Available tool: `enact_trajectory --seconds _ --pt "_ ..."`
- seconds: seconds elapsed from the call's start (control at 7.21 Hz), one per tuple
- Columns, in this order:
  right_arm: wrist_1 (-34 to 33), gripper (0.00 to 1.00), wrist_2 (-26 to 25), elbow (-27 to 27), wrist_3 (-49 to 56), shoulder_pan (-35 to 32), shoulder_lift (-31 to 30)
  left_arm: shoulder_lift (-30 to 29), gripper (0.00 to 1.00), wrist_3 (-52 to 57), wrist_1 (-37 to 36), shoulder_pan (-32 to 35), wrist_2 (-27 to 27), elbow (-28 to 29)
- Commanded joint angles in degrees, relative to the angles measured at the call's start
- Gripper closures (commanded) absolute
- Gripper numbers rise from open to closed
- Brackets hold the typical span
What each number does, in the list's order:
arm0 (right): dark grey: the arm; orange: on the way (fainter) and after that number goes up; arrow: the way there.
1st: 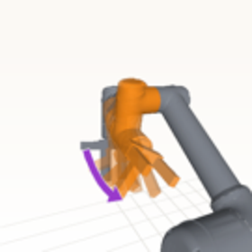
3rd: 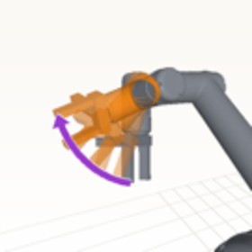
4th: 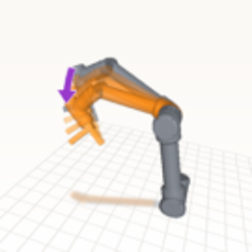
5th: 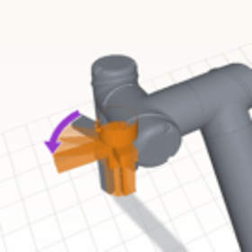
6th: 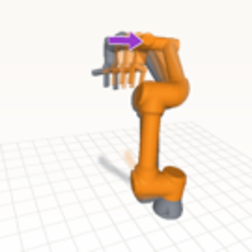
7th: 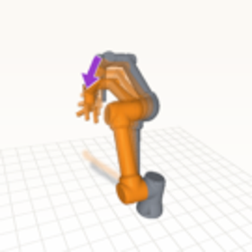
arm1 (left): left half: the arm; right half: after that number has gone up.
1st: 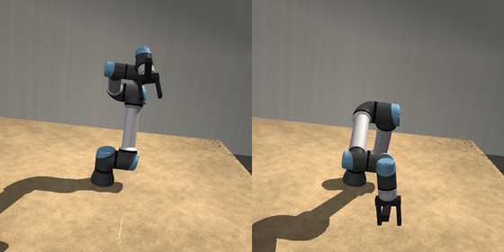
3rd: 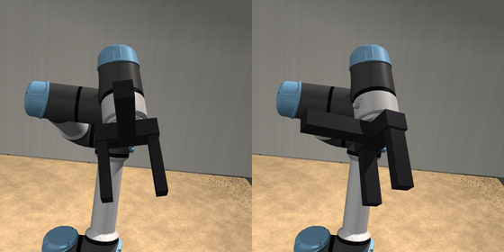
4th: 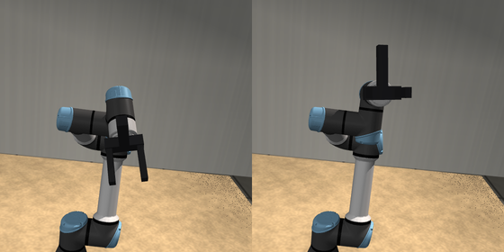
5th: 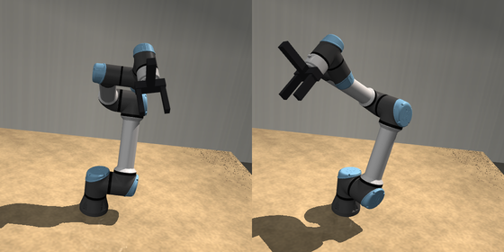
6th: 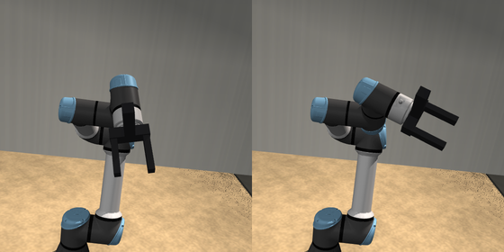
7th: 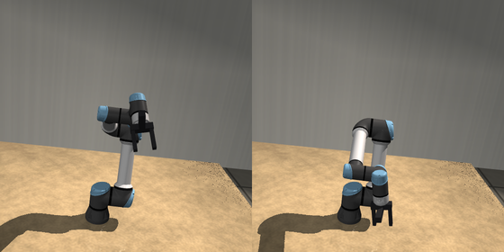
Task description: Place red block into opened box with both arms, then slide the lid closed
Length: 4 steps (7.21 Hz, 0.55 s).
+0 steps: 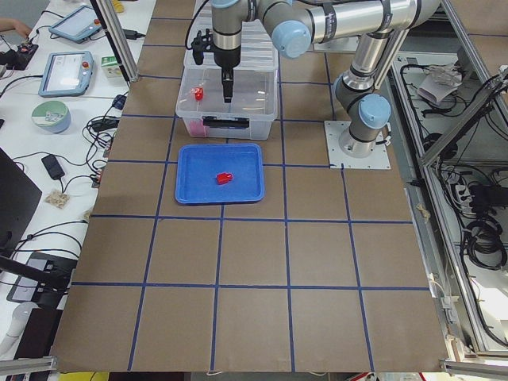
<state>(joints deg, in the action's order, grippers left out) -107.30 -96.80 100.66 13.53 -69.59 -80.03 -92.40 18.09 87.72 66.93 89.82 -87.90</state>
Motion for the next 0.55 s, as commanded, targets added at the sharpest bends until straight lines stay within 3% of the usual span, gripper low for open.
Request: enact_trajectory --seconds 0.0,0.14,0.42 --pt "0.0 0.0 -0.1 0.0 1.0 0.8 -0.1 -3.6 0.0 1.9 -1.0 -3.5 -0.2 -0.4" --pt "0.1 0.0 -0.1 0.0 1.0 1.0 -0.1 -5.3 0.0 2.1 -1.1 -5.6 -0.3 -0.4" --pt "0.3 0.0 -0.2 -0.1 3.2 3.0 -0.4 -9.7 0.0 2.5 -3.0 -7.2 -5.6 -1.4"
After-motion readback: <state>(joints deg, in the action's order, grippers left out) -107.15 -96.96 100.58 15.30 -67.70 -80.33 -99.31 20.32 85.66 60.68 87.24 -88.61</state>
